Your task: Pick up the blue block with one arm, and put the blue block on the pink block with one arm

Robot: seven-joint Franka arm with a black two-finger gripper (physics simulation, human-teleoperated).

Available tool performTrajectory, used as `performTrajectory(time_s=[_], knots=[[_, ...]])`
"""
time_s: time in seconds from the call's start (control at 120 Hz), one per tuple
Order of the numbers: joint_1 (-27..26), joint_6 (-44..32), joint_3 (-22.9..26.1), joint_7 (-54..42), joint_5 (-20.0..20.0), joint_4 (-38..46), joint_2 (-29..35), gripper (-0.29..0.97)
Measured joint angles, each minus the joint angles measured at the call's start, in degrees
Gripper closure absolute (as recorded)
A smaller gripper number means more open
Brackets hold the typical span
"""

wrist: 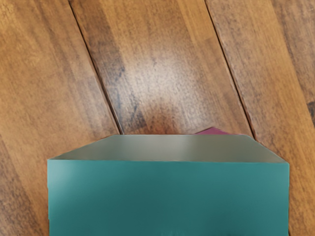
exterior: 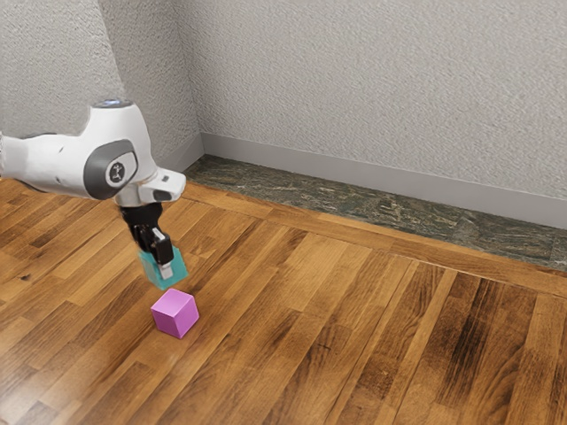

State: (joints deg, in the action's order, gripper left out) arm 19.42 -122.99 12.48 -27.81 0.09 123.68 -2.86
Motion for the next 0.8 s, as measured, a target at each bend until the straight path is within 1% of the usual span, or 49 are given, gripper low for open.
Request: performTrajectory(time_s=[0.158,0.233,0.367,0.533,0.8], knots=[[-2.65,-2.17,1.6,3.48,0.23,0.41,-1.95,0.42],[-2.65,-3.5,1.75,5.02,0.37,0.9,-3.02,0.42],[-2.12,-4.81,1.8,7.3,0.83,1.87,-1.25,0.42],[-1.88,-4.69,1.84,9.49,1.39,3.4,1.51,0.42],[-1.01,-4.14,1.78,11.93,2.84,5.08,0.94,0.42]])
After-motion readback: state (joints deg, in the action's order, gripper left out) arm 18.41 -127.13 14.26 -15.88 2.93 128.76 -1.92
